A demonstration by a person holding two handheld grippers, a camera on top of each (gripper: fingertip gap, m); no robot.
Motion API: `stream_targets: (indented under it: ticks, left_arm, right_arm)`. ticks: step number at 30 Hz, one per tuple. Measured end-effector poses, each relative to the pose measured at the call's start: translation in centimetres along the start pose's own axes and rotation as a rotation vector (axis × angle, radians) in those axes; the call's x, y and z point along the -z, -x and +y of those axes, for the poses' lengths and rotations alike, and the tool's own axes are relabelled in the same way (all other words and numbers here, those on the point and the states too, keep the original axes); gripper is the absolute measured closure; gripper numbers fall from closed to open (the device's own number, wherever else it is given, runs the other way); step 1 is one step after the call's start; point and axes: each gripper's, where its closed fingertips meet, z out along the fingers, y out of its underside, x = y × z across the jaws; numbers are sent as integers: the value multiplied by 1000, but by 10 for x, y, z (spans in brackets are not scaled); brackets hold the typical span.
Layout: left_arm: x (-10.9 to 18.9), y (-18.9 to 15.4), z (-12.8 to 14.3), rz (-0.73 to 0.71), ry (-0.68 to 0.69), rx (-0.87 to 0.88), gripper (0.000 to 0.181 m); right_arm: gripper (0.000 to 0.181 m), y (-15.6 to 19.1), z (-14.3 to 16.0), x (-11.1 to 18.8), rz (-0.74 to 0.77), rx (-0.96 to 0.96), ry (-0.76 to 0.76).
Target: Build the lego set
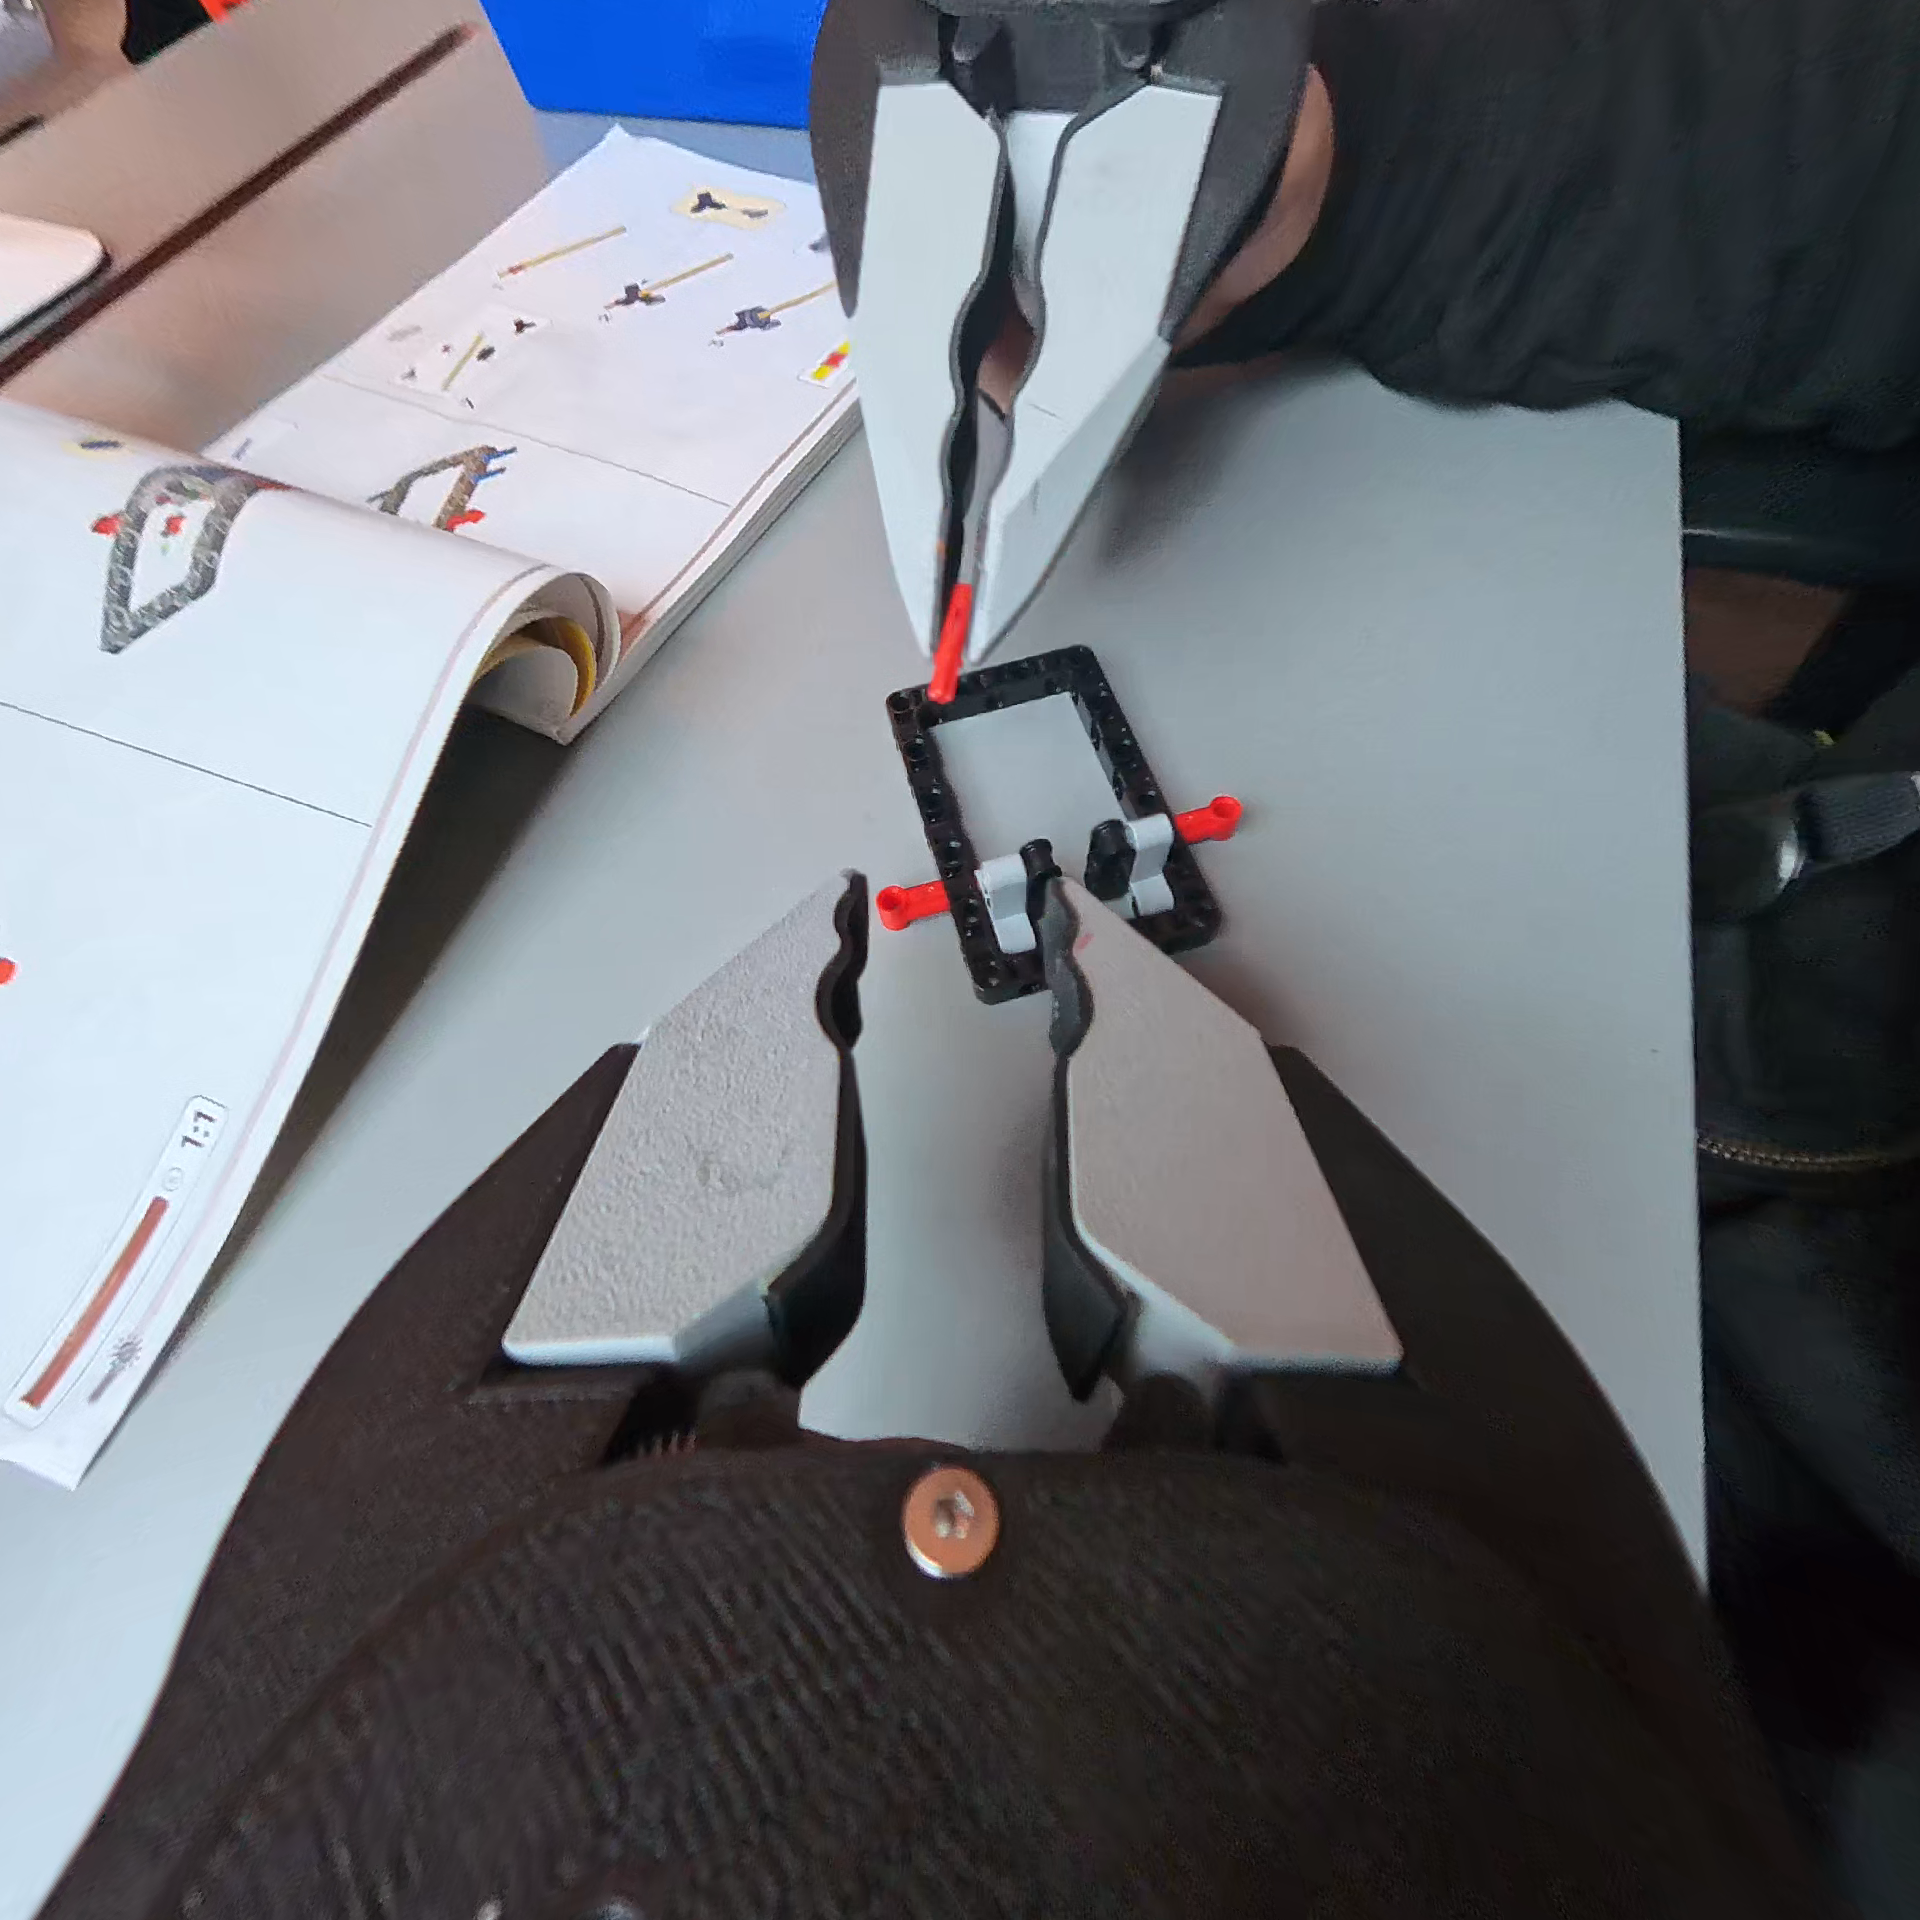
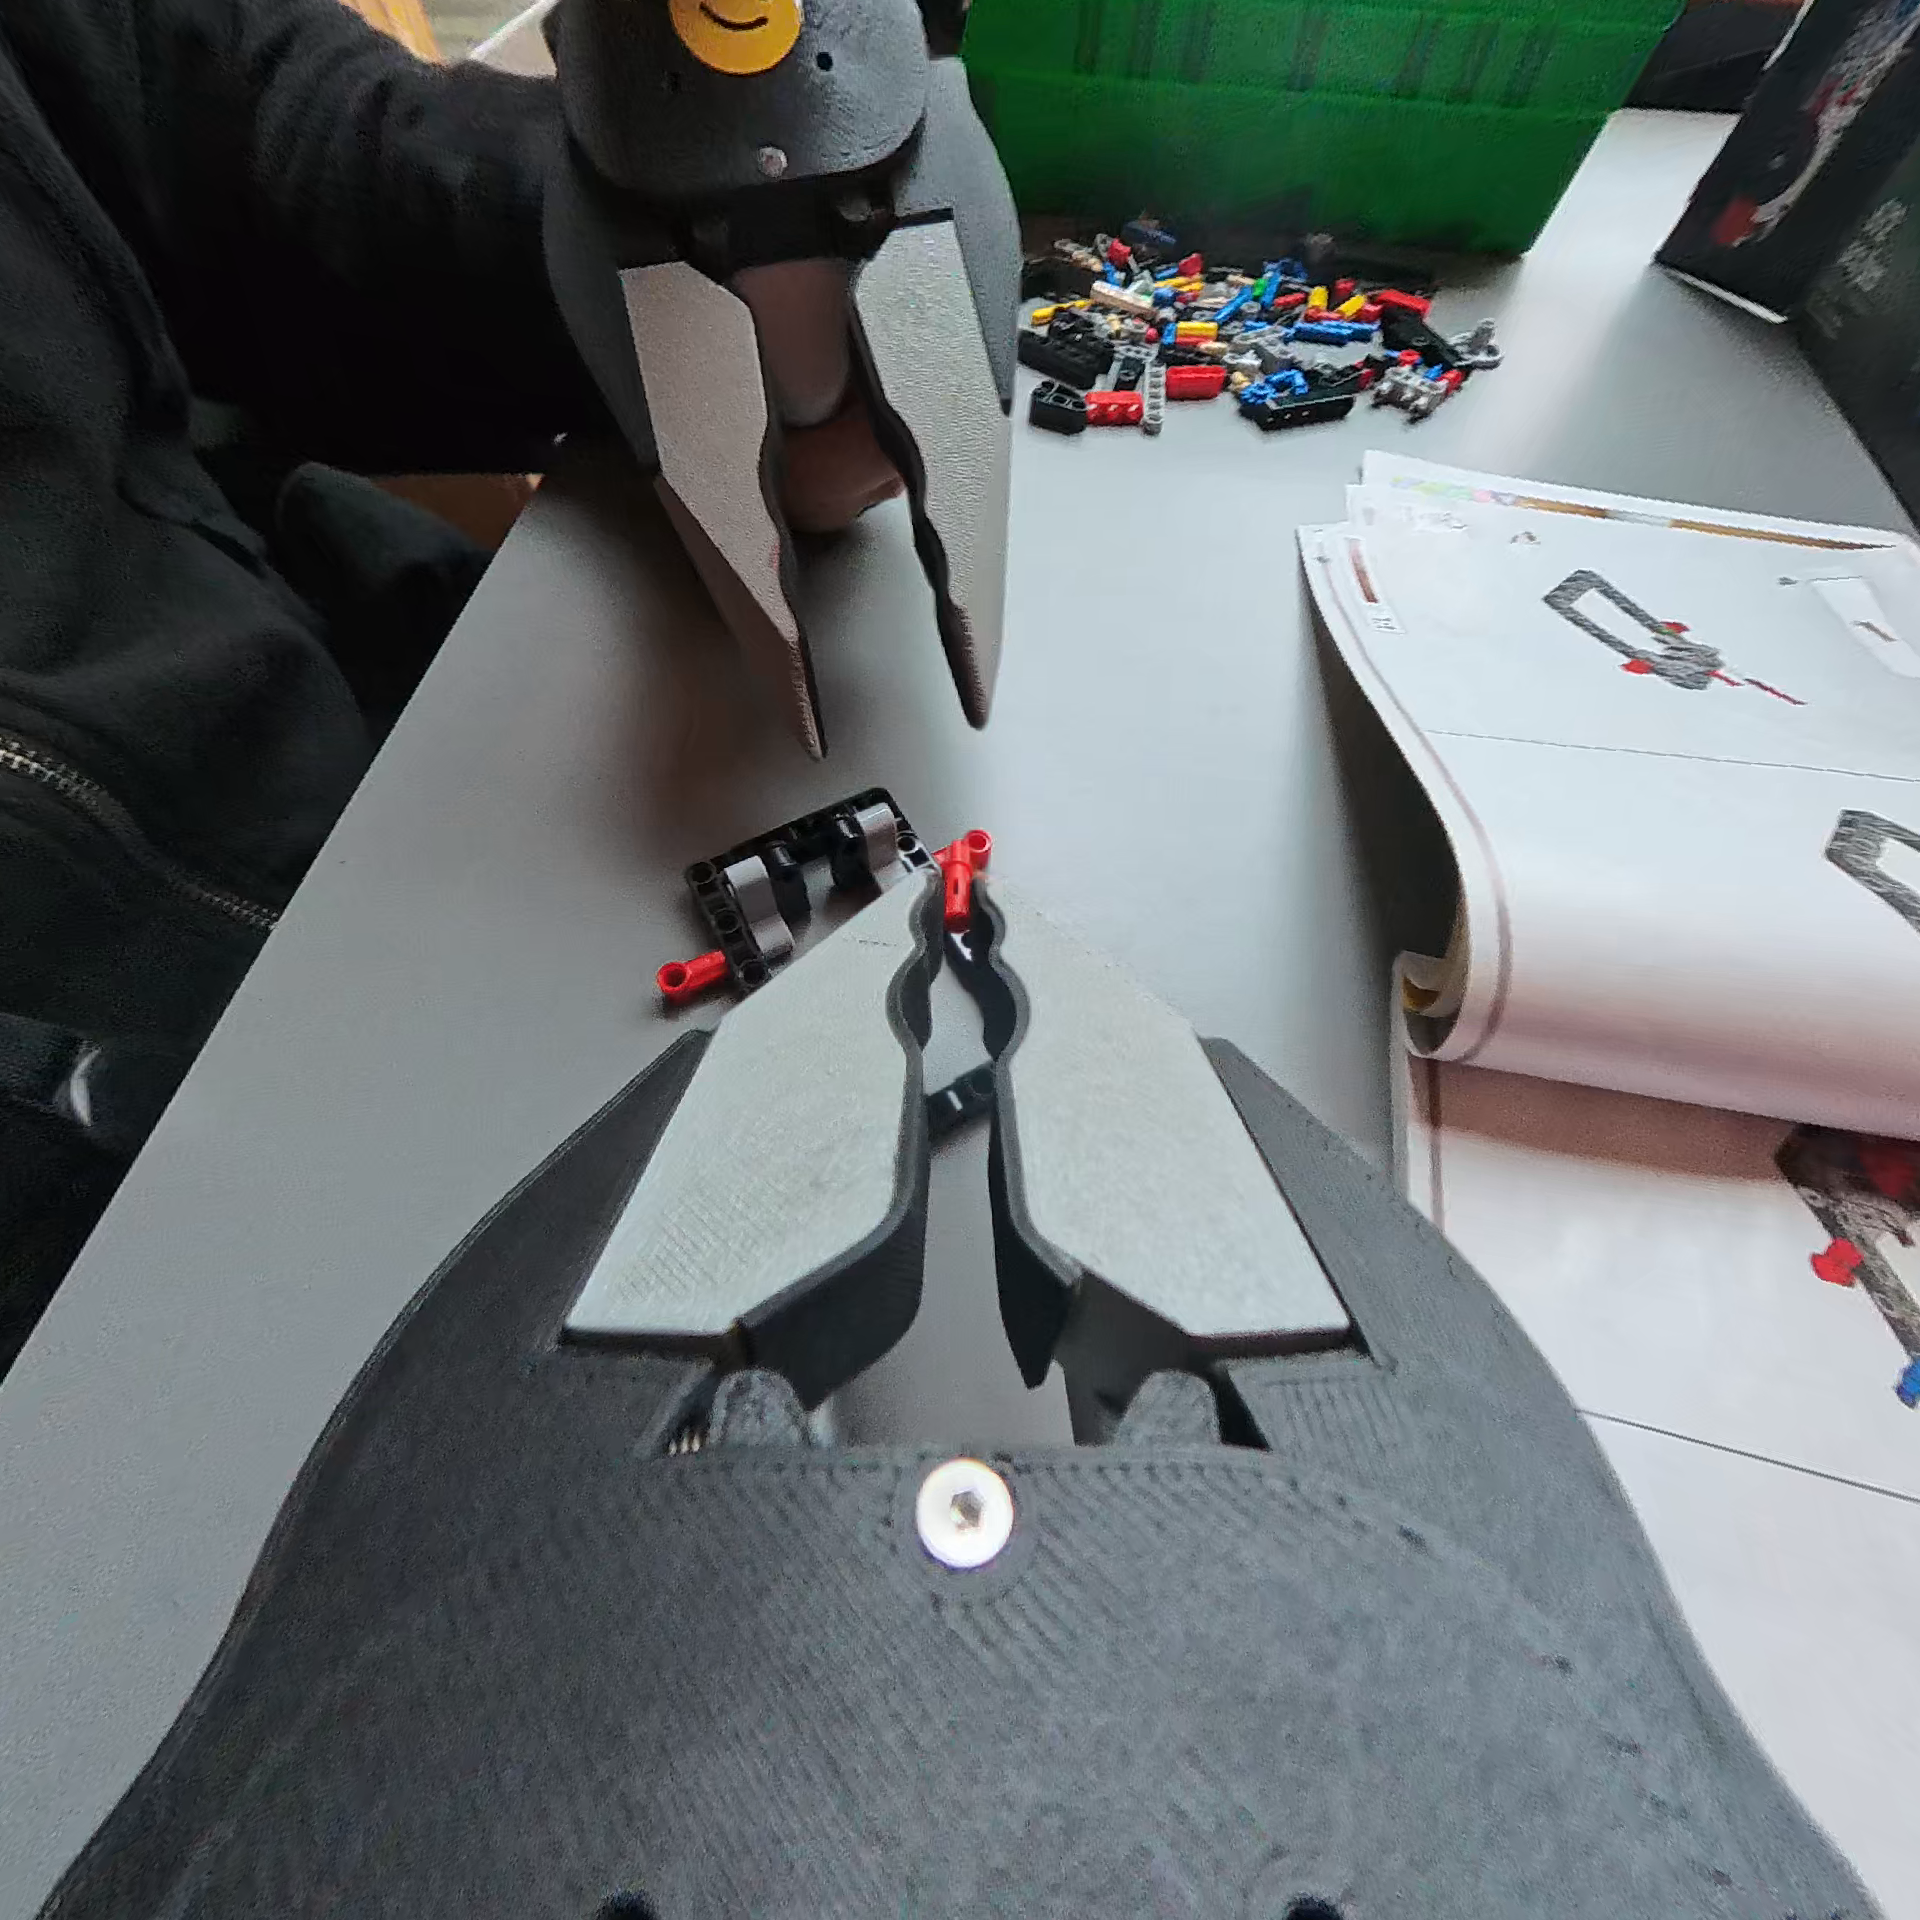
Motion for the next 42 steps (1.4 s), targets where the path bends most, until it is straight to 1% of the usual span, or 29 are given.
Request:
stream_targets:
  ticks: [3,5,9,12,13,16,21,24,25,26,27,31,33,36,42]
  left_arm:
    - [-9,-1,5,-8,60,-21,146]
    - [-14,-6,7,13,86,-22,146]
    - [-19,-15,7,59,106,7,154]
    - [-23,-13,7,42,121,-9,163]
    - [-24,-14,8,46,129,-26,166]
    - [-26,-14,7,71,128,-75,166]
    - [-30,-17,6,229,137,-223,166]
    - [-30,-16,9,260,156,-268,165]
    - [-30,-13,10,241,157,-264,161]
    - [-29,-13,9,239,147,-246,153]
    - [-26,-15,6,251,127,-224,153]
    - [-15,-7,-22,184,0,-164,171]
    - [-14,-8,-33,192,-29,-136,171]
    - [-19,-9,-33,193,-16,-128,167]
    - [-25,-17,-29,212,-6,-149,172]
  right_arm:
    - [180,6,2,-5,-33,-2,26]
    - [180,9,4,-6,-47,-7,40]
    - [180,12,6,-8,-57,-14,61]
    - [180,14,8,-9,-66,-19,72]
    - [180,14,8,-9,-66,-19,76]
    - [180,13,7,-7,-73,-34,61]
    - [180,13,6,-3,-91,-65,44]
    - [179,15,7,-3,-86,-58,53]
    - [180,15,7,-3,-86,-50,55]
    - [180,15,7,-4,-81,-42,54]
    - [180,15,5,-4,-75,-32,49]
    - [180,17,-3,-3,-56,8,14]
    - [180,16,-7,-2,-37,28,-4]
    - [180,18,-10,-1,-34,39,-19]
    - [180,17,-10,-1,-14,58,-16]
